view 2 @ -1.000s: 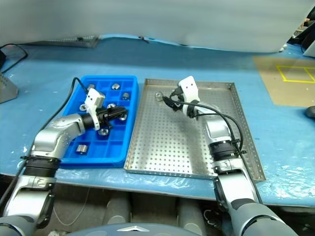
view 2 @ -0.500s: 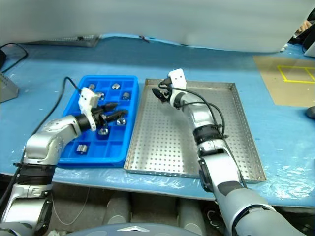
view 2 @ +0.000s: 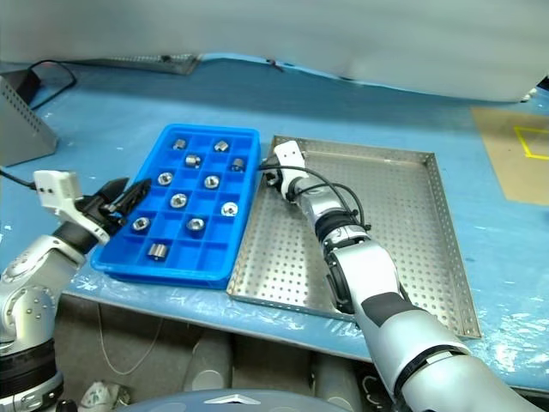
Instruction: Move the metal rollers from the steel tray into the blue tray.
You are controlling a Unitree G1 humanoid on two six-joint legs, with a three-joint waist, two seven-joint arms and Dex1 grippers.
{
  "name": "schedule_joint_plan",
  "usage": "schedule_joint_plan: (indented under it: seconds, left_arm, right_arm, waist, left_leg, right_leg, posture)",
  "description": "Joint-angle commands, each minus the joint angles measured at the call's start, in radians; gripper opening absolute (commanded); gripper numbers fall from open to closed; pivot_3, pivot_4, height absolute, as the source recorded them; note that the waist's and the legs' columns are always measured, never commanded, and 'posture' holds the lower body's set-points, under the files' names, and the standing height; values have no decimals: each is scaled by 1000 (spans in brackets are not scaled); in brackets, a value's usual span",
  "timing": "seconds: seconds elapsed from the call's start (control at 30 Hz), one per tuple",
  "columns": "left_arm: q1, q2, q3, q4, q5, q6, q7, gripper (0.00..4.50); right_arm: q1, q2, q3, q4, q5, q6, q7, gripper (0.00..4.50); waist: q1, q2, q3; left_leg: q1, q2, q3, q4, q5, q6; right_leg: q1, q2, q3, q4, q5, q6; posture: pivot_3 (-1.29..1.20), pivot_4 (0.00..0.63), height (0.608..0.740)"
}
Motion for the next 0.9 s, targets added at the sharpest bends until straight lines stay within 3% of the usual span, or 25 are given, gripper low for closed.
schedule_joint_plan:
  seconds: [0.03, 0.23, 0.33, 0.53, 0.73, 0.9]
  left_arm:
    - [-59, 9, 68, -3, -52, -28, 55, 3144]
    - [-156, 8, 57, 78, -57, -49, 101, 3144]
    - [-191, -1, 11, 118, -27, -77, 101, 3144]
    - [-258, -4, -82, 157, 21, -126, 83, 3144]
    - [-205, 4, -60, 15, 5, -124, 124, 3144]
    - [-39, -38, -16, -146, 0, -124, 196, 3144]
  right_arm:
    - [-53, 32, -20, -70, 26, -100, 45, 44]
    - [-117, -7, -108, -68, 78, -100, -22, 44]
    - [-128, -43, -121, -26, 57, -60, -108, 916]
    - [-144, -92, -143, 30, 37, -22, -245, 2942]
    - [-168, -113, -178, 57, 34, 39, -322, 2942]
    - [-192, -110, -202, 70, 29, 83, -365, 2942]
  waist:
    - [2, 0, 0]
    - [-4, 1, 1]
    - [-1, 2, 1]
    - [18, 1, 1]
    - [33, 2, 1]
    - [61, 2, 1]
  left_leg:
    - [0, 1, 0, 0, 0, 0]
    - [-9, 3, -4, 2, 2, -3]
    - [-14, 4, -6, 6, 4, -6]
    - [-10, 4, -6, 6, 3, -5]
    - [-12, 4, -9, 7, 3, -6]
    - [-15, 4, -10, 6, 3, -6]
  right_leg:
    - [-1, 0, 0, 1, 0, 0]
    - [-10, 6, 0, 2, 2, -3]
    - [-14, 10, 0, 3, 2, -4]
    - [-7, 9, -1, 0, 2, -3]
    - [-8, 9, -3, 1, 2, -3]
    - [-10, 9, -4, 0, 2, -3]
  posture:
    - [518, 150, 740]
    - [462, 150, 740]
    - [439, 150, 740]
    - [529, 150, 740]
    - [688, 150, 740]
    - [809, 150, 740]
